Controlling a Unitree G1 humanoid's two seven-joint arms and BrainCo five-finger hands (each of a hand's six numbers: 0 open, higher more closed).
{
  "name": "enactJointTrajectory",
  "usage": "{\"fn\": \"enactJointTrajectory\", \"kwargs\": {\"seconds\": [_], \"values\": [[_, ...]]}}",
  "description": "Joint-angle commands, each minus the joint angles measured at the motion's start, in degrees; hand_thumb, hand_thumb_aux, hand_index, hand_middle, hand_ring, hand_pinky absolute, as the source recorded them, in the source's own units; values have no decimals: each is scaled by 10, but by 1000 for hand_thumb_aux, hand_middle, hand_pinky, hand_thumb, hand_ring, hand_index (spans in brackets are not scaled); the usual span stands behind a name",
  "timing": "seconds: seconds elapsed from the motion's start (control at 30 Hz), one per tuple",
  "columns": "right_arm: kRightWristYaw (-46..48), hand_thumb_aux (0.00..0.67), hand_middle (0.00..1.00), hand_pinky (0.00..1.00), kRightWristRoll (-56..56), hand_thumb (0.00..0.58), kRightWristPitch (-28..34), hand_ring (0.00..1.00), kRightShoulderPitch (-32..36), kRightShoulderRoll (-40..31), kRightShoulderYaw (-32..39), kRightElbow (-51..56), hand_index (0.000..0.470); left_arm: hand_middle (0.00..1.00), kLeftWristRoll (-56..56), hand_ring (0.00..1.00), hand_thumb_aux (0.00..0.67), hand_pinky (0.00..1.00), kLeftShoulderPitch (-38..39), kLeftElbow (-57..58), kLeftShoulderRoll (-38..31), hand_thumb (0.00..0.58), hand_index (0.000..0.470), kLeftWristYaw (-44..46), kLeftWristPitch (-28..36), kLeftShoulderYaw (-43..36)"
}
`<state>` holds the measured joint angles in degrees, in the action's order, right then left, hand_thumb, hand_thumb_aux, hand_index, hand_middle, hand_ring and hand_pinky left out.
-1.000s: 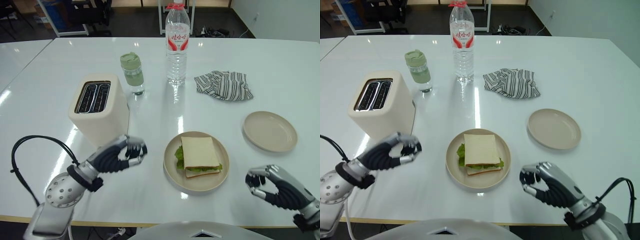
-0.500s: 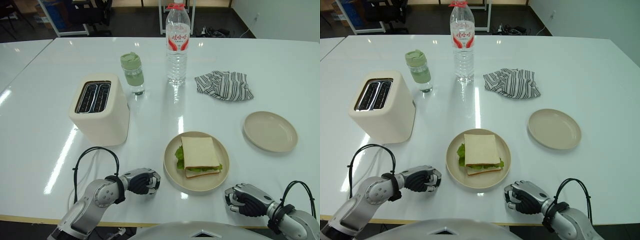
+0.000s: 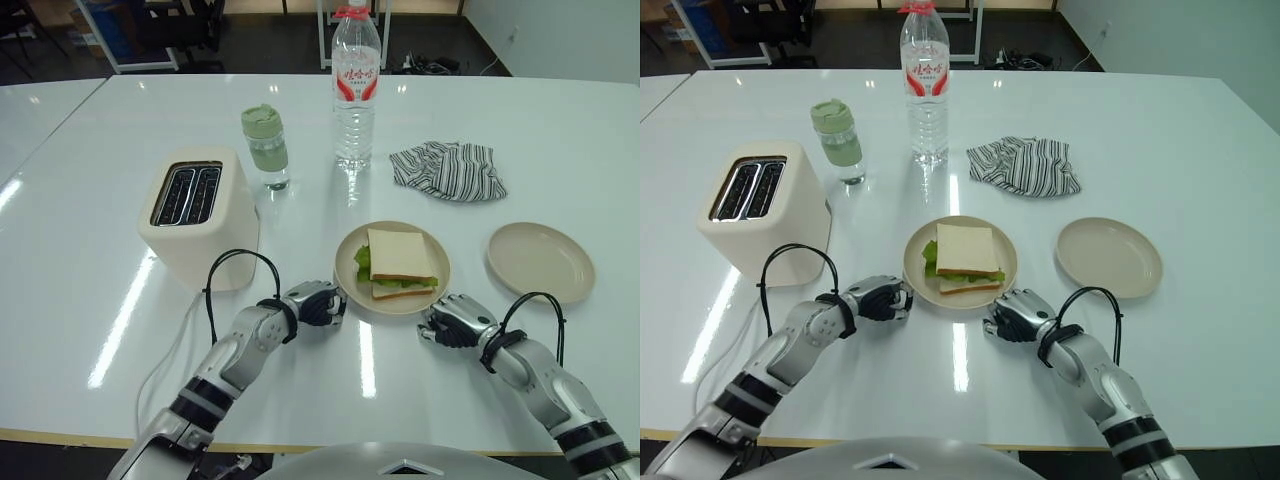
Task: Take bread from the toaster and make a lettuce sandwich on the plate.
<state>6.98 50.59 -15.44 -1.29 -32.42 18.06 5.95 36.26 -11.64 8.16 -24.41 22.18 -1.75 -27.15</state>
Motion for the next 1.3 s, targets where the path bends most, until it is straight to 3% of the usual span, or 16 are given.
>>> {"fn": "enactJointTrajectory", "kwargs": {"seconds": [0.03, 0.27, 0.3, 0.33, 0.37, 0.4, 0.53, 0.63, 0.8, 0.93, 1.1, 1.3], "values": [[-26, 670, 1000, 1000, 22, 580, 11, 1000, 74, 17, 29, 106, 470, 1000, 28, 1000, 670, 1000, -39, 108, 19, 580, 470, -13, 23, -20], [-58, 670, 1000, 1000, 17, 580, 7, 1000, 104, 5, 48, 139, 470, 1000, 19, 1000, 670, 1000, -63, 136, 23, 580, 470, -42, 8, -17], [-54, 670, 1000, 1000, 7, 580, 5, 1000, 88, -4, 40, 112, 470, 1000, 5, 1000, 615, 1000, -52, 111, 19, 576, 431, -41, 1, -6], [-49, 670, 1000, 1000, -8, 580, 0, 1000, 70, -13, 29, 82, 470, 812, -8, 812, 420, 812, -39, 82, 14, 500, 295, -43, -5, 5], [-39, 152, 0, 0, -33, 234, -6, 0, 47, -22, 13, 44, 107, 0, -27, 0, 0, 0, -22, 45, 11, 0, 0, -44, -11, 22], [-27, 0, 0, 0, -68, 0, -13, 0, 18, -34, -10, -3, 0, 0, -52, 0, 0, 0, -1, -6, 10, 0, 0, -45, -17, 44], [24, 0, 0, 0, -265, 0, -37, 0, -80, -66, -139, -172, 0, 0, -160, 0, 0, 0, 72, -206, 27, 0, 0, -62, -29, 137], [16, 0, 0, 0, -407, 0, -37, 0, -94, -28, -224, -247, 0, 0, -266, 0, 0, 0, 84, -282, 72, 0, 0, -84, -59, 189], [-53, 0, 0, 0, -493, 0, 32, 0, -48, 113, -223, -246, 0, 0, -376, 0, 0, 0, 24, -148, 203, 0, 0, -189, -107, 263], [-89, 0, 0, 0, -500, 0, 54, 0, -23, 197, -207, -182, 0, 0, -393, 0, 0, 0, 3, -45, 239, 0, 0, -226, -144, 292], [-112, 0, 0, 0, -485, 0, 36, 0, -3, 254, -192, -96, 0, 0, -395, 0, 0, 0, -4, 35, 258, 0, 0, -235, -183, 299], [-121, 0, 0, 0, -466, 0, 11, 0, 10, 266, -196, -62, 0, 0, -388, 0, 0, 0, -6, 54, 258, 0, 0, -227, -208, 298]]}}
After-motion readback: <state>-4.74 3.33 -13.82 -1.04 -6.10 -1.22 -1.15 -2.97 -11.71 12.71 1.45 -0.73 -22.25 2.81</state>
